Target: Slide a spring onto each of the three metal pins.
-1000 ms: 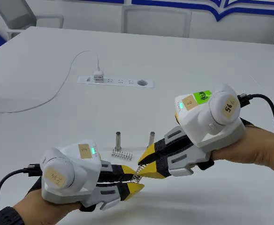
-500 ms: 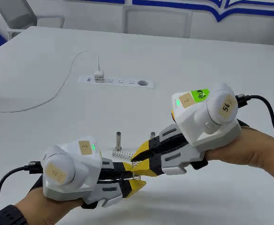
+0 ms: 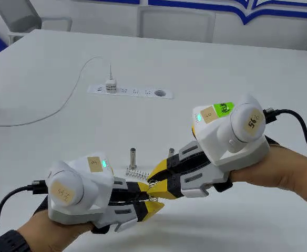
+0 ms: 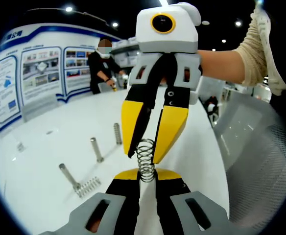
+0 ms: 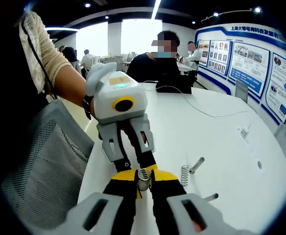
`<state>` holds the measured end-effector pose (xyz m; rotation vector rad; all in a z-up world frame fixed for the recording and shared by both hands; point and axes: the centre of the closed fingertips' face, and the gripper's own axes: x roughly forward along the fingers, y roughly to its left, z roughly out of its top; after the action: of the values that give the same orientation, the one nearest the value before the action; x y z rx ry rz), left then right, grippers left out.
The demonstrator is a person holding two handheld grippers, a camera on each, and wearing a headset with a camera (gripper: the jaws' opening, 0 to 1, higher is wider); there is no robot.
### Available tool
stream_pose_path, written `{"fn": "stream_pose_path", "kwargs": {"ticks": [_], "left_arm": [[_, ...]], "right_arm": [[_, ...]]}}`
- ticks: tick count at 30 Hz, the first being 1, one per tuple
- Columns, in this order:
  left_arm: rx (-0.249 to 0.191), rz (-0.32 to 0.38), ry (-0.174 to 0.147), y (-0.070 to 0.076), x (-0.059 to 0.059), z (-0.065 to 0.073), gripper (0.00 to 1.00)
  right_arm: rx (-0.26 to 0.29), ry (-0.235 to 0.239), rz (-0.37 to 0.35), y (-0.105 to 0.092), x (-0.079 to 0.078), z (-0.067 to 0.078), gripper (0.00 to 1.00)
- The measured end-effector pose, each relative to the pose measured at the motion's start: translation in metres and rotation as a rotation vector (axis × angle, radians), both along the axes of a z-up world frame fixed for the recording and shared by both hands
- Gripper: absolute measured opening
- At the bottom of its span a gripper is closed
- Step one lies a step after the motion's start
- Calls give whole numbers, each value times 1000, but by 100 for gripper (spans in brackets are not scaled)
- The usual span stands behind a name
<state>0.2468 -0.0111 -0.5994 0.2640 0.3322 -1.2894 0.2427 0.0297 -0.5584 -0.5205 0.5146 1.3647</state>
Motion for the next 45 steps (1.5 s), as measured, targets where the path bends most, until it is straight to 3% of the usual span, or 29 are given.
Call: {"fn": "stream_pose_path", "kwargs": {"ticks": [12,31,45], "left_arm": [[3,12,-12,0,1,0,12],[-20,63,5,10,8,1,29],[-30,132,9,25,20,1,39]], "right_arm": [[6,6,-23,-1,2,0,11],[22,-3,-73,-9,13,7,11],[35,-16,-116,-18,24,12,11]]}}
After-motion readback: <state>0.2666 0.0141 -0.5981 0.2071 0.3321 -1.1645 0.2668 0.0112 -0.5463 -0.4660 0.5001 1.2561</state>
